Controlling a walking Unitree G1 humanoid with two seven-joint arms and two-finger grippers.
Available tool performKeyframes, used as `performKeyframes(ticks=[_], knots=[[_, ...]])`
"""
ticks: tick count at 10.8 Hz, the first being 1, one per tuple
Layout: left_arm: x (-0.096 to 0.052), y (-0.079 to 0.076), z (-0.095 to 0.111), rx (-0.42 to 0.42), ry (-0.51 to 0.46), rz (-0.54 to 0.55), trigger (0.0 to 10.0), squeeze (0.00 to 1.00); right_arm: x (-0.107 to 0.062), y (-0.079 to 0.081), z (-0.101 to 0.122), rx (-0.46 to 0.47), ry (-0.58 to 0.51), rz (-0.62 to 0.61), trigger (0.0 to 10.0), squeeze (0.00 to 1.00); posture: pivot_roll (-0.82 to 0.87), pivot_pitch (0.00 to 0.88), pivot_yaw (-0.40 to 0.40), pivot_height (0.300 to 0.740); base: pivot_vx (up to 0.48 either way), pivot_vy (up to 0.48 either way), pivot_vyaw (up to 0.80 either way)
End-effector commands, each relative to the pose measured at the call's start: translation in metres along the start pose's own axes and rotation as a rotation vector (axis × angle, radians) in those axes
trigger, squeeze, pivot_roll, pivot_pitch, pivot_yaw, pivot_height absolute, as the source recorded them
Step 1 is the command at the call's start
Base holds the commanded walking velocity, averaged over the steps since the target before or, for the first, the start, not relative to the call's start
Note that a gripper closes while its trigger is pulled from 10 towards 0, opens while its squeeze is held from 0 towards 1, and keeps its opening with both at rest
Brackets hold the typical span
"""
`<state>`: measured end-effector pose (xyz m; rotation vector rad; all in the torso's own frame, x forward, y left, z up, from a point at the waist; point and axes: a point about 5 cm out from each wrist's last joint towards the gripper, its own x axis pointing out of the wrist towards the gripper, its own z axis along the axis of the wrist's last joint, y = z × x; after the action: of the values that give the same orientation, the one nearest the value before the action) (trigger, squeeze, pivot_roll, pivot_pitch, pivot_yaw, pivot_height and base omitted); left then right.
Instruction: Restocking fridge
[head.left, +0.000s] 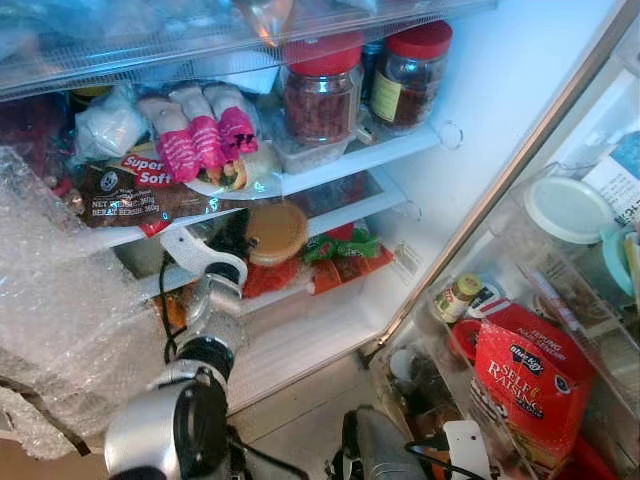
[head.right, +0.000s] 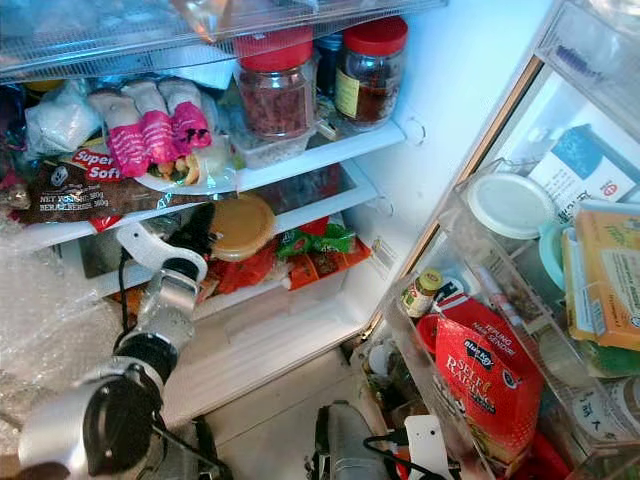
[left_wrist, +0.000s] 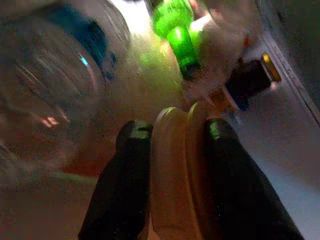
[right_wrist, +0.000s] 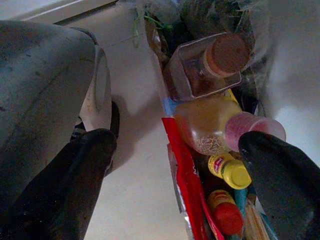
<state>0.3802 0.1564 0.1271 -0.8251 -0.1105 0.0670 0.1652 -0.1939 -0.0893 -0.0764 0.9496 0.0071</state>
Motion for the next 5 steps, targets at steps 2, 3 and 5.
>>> performKeyframes(ticks=[2, 3, 5], knots=[[0.0045, -0.0026, 0.0086, -0.028, -0.055, 0.047, 10.0, 0.0, -0.0038, 0.0129, -0.0206, 0.004, 0.066, 0.042, 10.0, 0.0, -0.19, 0.19, -0.074, 0.639, 0.0, 0.0, 0.0], [0.0046, -0.002, 0.0097, -0.029, -0.066, 0.061, 10.0, 0.0, -0.0038, 0.0128, -0.0208, 0.002, 0.066, 0.042, 10.0, 0.0, -0.19, 0.188, -0.075, 0.639, 0.0, 0.0, 0.0], [0.0046, 0.0003, 0.0094, -0.051, -0.065, 0.089, 10.0, 0.0, -0.0039, 0.0127, -0.021, -0.001, 0.066, 0.044, 10.0, 0.0, -0.19, 0.187, -0.074, 0.639, 0.0, 0.0, 0.0]])
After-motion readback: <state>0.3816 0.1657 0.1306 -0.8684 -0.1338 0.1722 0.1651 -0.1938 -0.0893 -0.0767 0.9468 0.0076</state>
